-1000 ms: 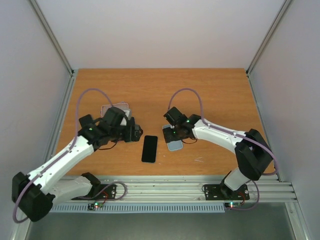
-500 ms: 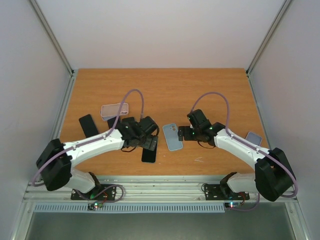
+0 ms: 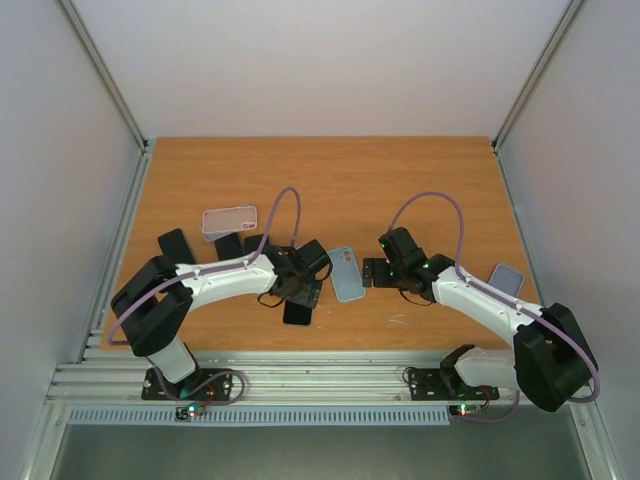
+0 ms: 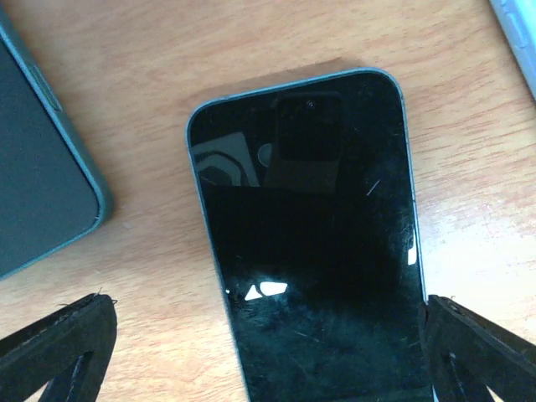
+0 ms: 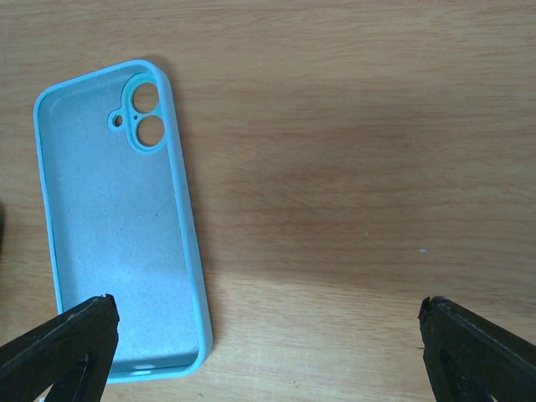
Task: Put the phone into the phone case
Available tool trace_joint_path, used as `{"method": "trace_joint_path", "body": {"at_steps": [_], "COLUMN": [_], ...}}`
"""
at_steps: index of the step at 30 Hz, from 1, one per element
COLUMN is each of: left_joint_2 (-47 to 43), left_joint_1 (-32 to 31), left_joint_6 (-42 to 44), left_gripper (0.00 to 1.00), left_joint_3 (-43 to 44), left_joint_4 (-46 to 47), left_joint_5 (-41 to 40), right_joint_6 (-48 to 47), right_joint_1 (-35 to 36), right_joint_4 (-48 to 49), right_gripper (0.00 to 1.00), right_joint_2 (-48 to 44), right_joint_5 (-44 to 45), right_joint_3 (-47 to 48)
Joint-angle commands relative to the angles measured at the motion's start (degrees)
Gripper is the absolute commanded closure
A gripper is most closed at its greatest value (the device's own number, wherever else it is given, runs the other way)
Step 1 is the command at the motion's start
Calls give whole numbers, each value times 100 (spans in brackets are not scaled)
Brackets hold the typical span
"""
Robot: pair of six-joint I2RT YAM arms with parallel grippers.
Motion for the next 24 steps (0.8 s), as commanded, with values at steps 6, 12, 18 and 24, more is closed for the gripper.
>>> {"method": "trace_joint_path", "body": {"at_steps": [6, 12, 18, 24], "left_joint_2": [441, 715, 877, 1123], "left_joint_1": [-47, -55, -51, -51], "left_joint_6": [-1086, -1240, -1340, -1300], "left_gripper": [2, 3, 2, 3], "left_joint_3": [264, 481, 483, 501], "left_joint_4": [7, -45, 98, 106], "left_joint_5": [134, 122, 297, 369], "right_joint_6": [117, 139, 130, 151], "right_joint_1": [-28, -28, -28, -28], "right_joint_4": [215, 238, 217, 216], "right_gripper": [2, 2, 2, 2], "right_joint_2": [139, 264, 324, 348], "right_joint_5": [202, 165, 179, 155], "right_joint_3": [-57, -62, -48, -37]}}
